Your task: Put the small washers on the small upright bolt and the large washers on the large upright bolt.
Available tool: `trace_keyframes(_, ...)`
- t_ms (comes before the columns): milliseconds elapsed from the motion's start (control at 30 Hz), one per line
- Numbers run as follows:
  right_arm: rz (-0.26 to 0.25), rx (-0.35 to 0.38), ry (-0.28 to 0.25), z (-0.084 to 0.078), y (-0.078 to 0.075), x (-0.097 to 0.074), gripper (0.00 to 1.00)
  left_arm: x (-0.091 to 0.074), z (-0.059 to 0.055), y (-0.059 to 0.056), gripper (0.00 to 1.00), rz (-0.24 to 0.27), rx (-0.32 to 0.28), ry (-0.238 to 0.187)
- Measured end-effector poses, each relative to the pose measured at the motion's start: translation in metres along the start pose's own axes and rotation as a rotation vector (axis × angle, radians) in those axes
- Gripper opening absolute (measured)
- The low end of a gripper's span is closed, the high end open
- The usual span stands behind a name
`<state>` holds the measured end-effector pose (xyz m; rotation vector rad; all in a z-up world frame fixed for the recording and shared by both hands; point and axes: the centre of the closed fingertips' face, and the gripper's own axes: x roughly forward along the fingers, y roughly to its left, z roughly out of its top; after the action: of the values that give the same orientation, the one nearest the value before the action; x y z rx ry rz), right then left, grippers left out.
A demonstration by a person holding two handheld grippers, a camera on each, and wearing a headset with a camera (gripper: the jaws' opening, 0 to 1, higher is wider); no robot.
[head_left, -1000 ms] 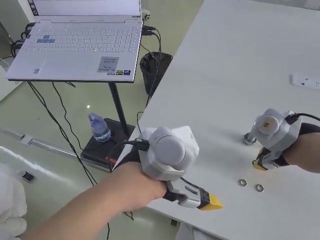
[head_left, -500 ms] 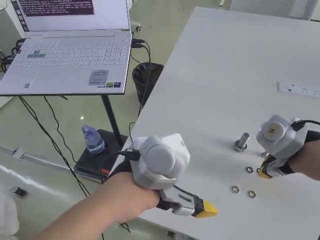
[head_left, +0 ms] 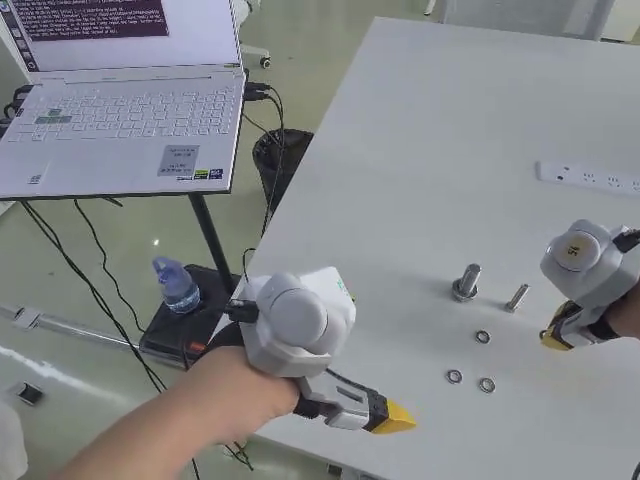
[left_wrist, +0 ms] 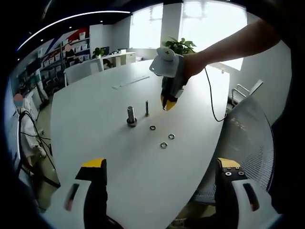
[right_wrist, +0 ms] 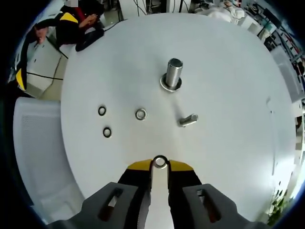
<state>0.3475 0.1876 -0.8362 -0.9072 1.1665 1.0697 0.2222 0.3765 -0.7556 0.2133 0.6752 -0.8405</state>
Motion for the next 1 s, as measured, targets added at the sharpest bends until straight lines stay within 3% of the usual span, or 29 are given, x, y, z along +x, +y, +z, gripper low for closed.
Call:
trace_keyframes(200,0.0,0.004,-0.005,0.002,-0.005,0.0,0.12,0.002,-0.006,-0.003,0.99,-0.003,-0.024,0.009)
trace_keyframes(733,-0.033,0.018,-0.072,0.039,-0.035,-0.018,0.12,-0.002,-0.009,-0.004,0.96,-0.003,-0.021,0.005)
trace_keyframes(1000,-0.034,0.019,-0.111,0.055,-0.038,-0.027,0.12,-0.004,-0.011,0.0,0.94,0.005,-0.02,0.008)
